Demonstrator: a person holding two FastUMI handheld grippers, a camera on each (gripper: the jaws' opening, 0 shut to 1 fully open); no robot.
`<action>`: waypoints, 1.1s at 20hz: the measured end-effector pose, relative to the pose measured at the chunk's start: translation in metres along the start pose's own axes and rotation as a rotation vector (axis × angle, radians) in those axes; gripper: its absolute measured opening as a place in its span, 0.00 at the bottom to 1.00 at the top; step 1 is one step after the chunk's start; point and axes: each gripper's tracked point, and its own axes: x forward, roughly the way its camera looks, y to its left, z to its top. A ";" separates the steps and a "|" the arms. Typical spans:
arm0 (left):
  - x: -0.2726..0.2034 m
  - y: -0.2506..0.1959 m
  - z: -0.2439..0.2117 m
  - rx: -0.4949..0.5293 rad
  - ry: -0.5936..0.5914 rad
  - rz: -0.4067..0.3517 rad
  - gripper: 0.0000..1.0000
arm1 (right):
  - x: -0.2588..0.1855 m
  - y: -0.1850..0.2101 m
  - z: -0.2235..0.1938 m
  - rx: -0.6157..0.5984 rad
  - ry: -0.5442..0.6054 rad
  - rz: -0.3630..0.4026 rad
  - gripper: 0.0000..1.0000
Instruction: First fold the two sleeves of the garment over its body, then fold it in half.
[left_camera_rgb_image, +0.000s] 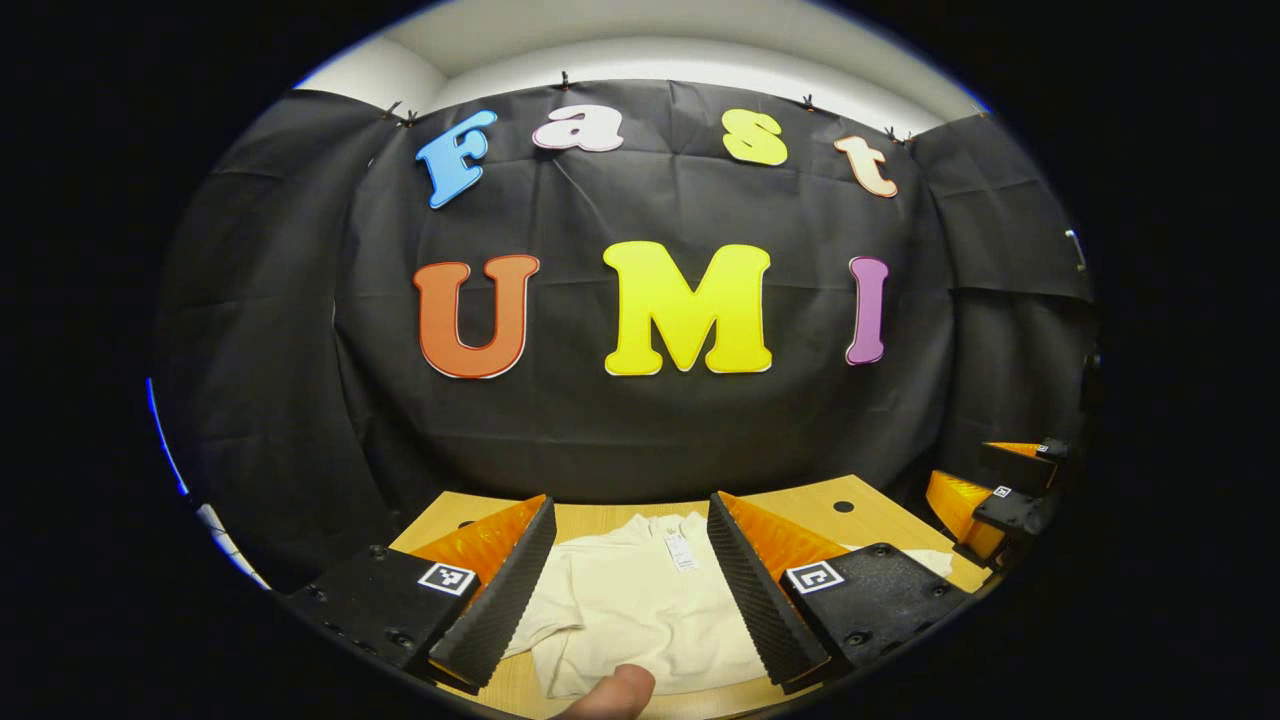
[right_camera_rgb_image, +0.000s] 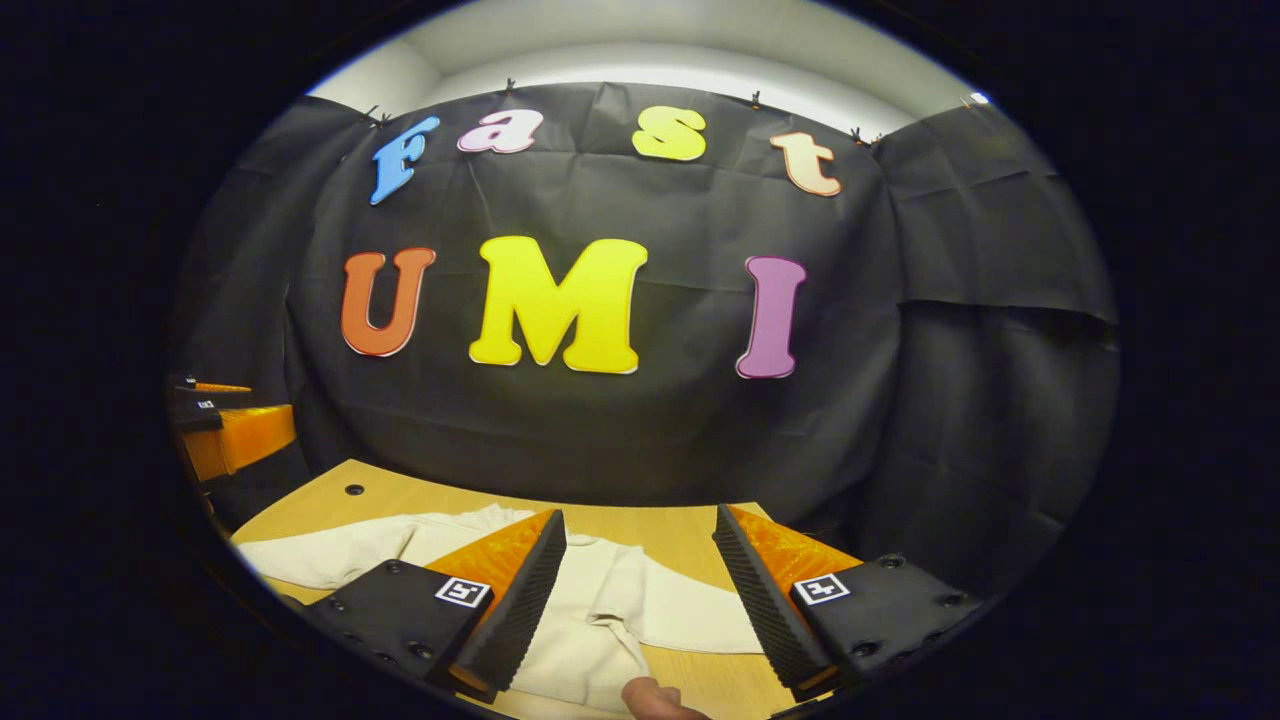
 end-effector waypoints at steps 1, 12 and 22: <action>0.002 -0.004 0.001 0.005 0.000 0.002 0.96 | 0.008 -0.016 -0.007 0.007 0.010 -0.026 0.94; 0.012 -0.053 0.005 0.068 0.011 0.122 0.96 | 0.093 -0.212 -0.167 0.018 0.271 -0.233 0.94; 0.003 -0.076 0.005 0.144 0.017 0.162 0.99 | 0.103 -0.268 -0.310 0.119 0.589 -0.309 0.94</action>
